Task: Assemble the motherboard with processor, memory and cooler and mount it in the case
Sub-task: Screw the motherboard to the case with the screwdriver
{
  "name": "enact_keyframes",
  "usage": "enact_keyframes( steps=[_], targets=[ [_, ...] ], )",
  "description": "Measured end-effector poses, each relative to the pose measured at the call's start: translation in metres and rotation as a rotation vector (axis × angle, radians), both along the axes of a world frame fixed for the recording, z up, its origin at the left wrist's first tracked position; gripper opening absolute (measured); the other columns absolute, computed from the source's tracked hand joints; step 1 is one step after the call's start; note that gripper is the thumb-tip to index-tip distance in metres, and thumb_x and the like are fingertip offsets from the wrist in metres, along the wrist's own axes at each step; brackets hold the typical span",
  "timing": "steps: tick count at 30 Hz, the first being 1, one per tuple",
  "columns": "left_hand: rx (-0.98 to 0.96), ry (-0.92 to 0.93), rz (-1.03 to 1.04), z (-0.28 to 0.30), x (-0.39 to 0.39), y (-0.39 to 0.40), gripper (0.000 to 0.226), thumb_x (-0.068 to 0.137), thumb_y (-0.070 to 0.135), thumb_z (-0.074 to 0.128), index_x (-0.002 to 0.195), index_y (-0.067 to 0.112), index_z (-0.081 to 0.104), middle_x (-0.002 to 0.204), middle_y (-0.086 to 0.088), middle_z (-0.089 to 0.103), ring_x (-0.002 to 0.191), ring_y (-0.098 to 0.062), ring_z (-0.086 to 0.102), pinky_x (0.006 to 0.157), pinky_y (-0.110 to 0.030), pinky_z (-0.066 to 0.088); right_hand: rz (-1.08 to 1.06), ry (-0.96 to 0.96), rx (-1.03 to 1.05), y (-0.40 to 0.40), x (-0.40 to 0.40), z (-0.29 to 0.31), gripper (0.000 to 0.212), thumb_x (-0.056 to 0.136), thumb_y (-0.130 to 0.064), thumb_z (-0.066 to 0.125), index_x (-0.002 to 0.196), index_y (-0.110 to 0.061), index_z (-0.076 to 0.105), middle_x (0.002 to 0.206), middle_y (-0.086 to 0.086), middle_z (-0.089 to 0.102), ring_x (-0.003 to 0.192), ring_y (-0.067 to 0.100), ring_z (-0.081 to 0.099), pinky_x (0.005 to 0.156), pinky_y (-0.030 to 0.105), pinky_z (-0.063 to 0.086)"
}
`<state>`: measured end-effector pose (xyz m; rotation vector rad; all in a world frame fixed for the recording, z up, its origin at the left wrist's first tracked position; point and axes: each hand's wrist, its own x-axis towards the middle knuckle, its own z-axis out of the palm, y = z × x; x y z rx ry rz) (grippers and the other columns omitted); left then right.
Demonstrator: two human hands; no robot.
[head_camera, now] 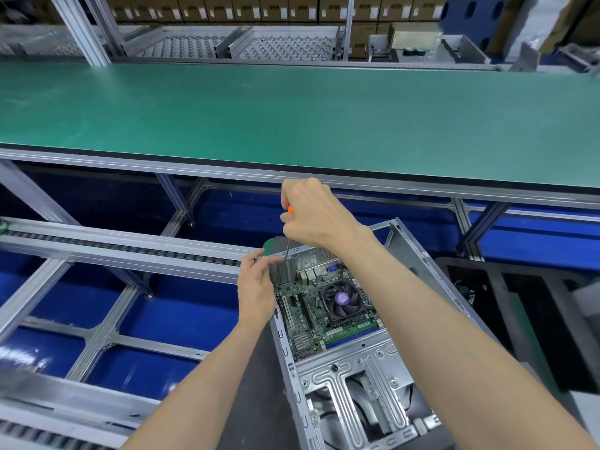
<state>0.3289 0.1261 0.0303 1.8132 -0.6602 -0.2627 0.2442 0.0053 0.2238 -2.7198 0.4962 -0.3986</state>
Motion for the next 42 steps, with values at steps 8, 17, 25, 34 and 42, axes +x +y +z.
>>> enact_keyframes(
  steps=[8,17,25,34,42],
  targets=[
    [0.108,-0.119,-0.021,0.009,0.002,0.003,0.044,0.098,0.000,0.040,0.101,0.034,0.067,0.130,-0.002,0.054,0.122,-0.018,0.049,0.097,-0.016,0.039,0.071,0.018,-0.020,-0.001,0.004,-0.001,0.014,0.083,-0.009,0.061,0.090,-0.015,0.050,0.093,0.003,0.056,0.082,0.025,0.051,0.062,0.031,0.036],
    [0.158,-0.073,-0.052,0.015,-0.004,0.003,0.014,0.100,0.022,0.059,0.107,0.028,0.069,0.127,0.012,0.046,0.102,0.012,0.047,0.079,-0.009,0.036,0.027,0.074,-0.263,0.006,0.013,-0.002,0.023,0.095,-0.029,0.057,0.088,-0.013,0.041,0.086,0.004,0.041,0.074,0.030,0.046,0.061,0.037,0.035],
    [0.244,-0.159,-0.042,0.019,-0.003,-0.002,0.016,0.102,0.019,0.054,0.106,0.019,0.070,0.114,0.009,0.054,0.101,-0.015,0.053,0.074,-0.021,0.038,-0.015,0.065,-0.315,0.008,0.012,0.000,0.018,0.098,-0.030,0.054,0.100,-0.012,0.053,0.102,0.013,0.059,0.091,0.036,0.058,0.065,0.039,0.035],
    [0.332,-0.268,-0.080,0.017,0.003,-0.005,0.017,0.103,0.017,0.050,0.102,0.021,0.067,0.111,0.005,0.056,0.095,-0.026,0.052,0.071,-0.033,0.036,0.125,0.126,-0.226,0.003,0.003,0.000,0.023,0.077,-0.010,0.062,0.096,-0.012,0.051,0.102,0.006,0.049,0.081,0.031,0.052,0.064,0.037,0.039],
    [0.309,-0.202,-0.014,0.018,0.005,-0.010,0.019,0.097,0.017,0.060,0.085,0.027,0.071,0.102,0.013,0.058,0.083,-0.001,0.052,0.061,-0.020,0.033,0.072,0.046,-0.328,0.013,0.007,-0.004,0.026,0.095,-0.026,0.059,0.111,-0.009,0.049,0.098,0.009,0.053,0.077,0.032,0.047,0.061,0.039,0.035]
  ],
)
